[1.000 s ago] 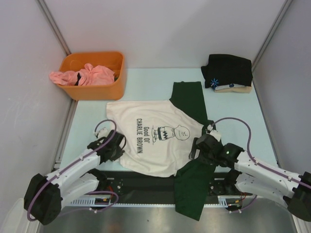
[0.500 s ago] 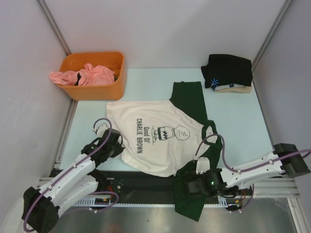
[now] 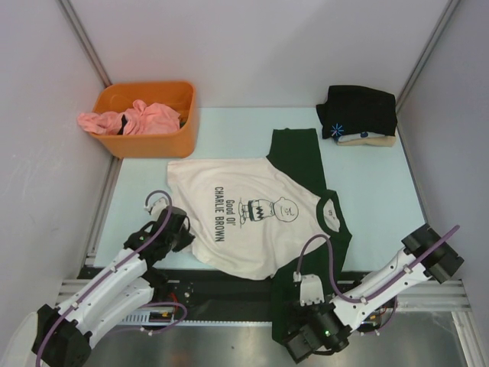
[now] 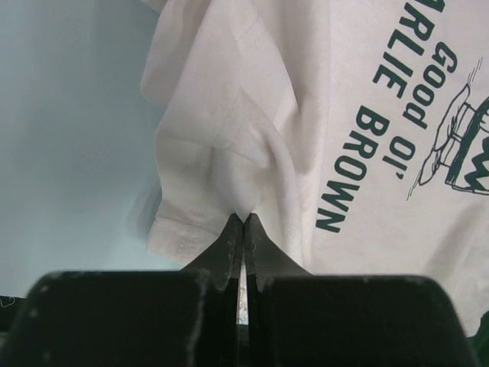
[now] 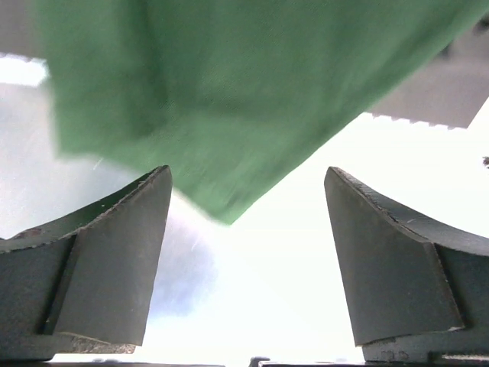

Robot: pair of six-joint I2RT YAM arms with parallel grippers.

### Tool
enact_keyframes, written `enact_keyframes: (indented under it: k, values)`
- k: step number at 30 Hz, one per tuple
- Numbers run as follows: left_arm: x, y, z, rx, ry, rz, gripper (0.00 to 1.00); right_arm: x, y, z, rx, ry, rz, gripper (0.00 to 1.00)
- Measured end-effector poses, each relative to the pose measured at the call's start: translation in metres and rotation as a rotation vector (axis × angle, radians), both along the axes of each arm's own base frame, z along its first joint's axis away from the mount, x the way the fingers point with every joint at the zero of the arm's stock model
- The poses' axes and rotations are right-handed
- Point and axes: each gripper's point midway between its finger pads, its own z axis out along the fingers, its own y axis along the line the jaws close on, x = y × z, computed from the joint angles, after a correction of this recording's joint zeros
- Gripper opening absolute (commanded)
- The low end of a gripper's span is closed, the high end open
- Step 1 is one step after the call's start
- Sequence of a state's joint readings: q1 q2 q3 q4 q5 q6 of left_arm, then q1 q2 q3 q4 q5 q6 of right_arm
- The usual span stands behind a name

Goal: Fold and stack the t-shirts
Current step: Flatten the tshirt out

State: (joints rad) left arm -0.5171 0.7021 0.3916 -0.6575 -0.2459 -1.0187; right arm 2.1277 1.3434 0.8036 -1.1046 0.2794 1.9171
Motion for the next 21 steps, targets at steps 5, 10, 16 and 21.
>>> enact_keyframes:
  k: [5,10,16,21]
  values:
    - [-0.001,-0.002,0.000,-0.008,0.004,-0.005,0.00,-0.017,0.010,0.015,0.035,0.035,0.004,0.81]
    - [-0.001,-0.003,0.001,-0.017,0.001,-0.010,0.00,-0.026,-0.004,-0.010,-0.012,0.056,0.023,0.79]
    - [-0.002,-0.003,0.001,-0.020,0.002,-0.012,0.00,-0.035,0.002,-0.023,0.005,0.083,0.029,0.62]
    - [-0.001,-0.004,0.012,-0.055,-0.047,-0.007,0.00,-0.038,0.016,-0.022,0.070,0.117,0.016,0.09]
